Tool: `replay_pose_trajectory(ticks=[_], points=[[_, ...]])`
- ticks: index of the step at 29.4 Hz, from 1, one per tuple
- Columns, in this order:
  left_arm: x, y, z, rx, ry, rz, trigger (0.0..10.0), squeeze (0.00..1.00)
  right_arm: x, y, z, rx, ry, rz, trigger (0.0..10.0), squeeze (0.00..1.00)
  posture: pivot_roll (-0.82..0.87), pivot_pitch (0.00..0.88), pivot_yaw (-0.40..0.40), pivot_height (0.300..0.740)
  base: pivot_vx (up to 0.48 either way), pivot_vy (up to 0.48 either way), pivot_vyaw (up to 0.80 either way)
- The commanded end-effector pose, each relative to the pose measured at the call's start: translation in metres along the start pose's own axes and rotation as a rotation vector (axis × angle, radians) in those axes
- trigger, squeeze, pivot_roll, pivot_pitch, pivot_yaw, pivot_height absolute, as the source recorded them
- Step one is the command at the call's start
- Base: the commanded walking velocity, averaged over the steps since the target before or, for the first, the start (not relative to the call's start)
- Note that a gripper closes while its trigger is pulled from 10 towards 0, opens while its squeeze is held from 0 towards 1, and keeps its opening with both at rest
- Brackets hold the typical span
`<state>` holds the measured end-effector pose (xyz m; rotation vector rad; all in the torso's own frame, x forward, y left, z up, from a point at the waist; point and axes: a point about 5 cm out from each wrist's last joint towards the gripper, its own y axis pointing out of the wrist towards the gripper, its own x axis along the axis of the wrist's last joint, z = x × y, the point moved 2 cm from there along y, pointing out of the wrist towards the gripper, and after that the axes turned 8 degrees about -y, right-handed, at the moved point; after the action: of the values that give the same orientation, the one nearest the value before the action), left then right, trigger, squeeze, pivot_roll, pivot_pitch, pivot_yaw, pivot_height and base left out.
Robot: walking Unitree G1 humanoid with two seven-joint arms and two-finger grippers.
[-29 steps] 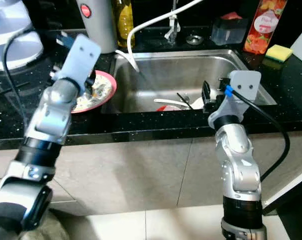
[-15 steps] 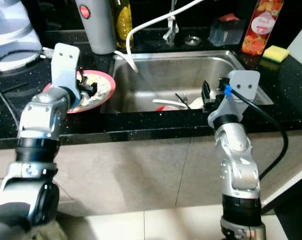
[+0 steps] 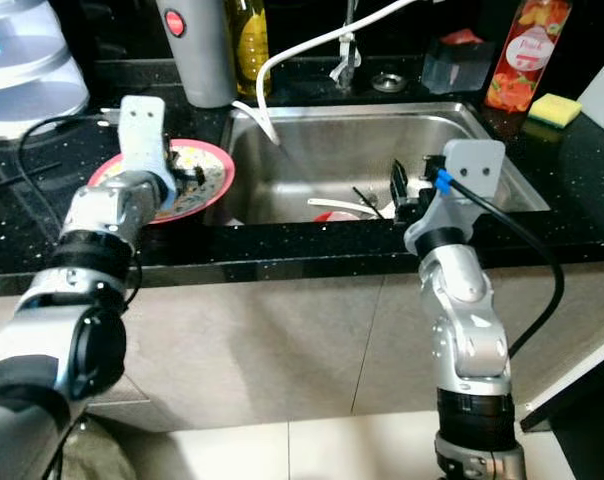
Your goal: Kitchen organization
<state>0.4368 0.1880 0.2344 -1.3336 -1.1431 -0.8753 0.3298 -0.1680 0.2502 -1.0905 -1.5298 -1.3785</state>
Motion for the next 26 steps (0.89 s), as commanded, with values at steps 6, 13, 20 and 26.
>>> replay_pose_trajectory(ticks=[6, 13, 20, 26], points=[[-0.002, 0.005, 0.005, 0.04, 0.079, 0.004, 10.0, 0.0, 0.0, -0.003, -0.004, -0.023, 0.0, 0.0, 10.0, 0.0, -0.01, 0.028, 0.021, 0.74, 0.0, 0.0, 0.0], [-0.007, 0.006, 0.013, 0.08, 0.068, 0.019, 0.0, 0.0, -0.001, -0.004, -0.005, -0.029, 0.0, 0.002, 10.0, 0.0, -0.01, 0.032, 0.021, 0.74, 0.0, 0.0, 0.0], [-0.01, 0.006, 0.015, 0.082, 0.029, 0.023, 0.0, 0.0, -0.001, -0.001, -0.006, -0.026, 0.001, 0.003, 10.0, 0.0, -0.01, 0.03, 0.01, 0.74, 0.0, 0.0, 0.0], [0.001, 0.005, 0.021, 0.092, 0.008, -0.015, 0.0, 0.0, 0.0, -0.001, -0.005, -0.024, 0.001, -0.002, 10.0, 0.0, -0.01, 0.029, 0.012, 0.74, 0.0, 0.0, 0.0]])
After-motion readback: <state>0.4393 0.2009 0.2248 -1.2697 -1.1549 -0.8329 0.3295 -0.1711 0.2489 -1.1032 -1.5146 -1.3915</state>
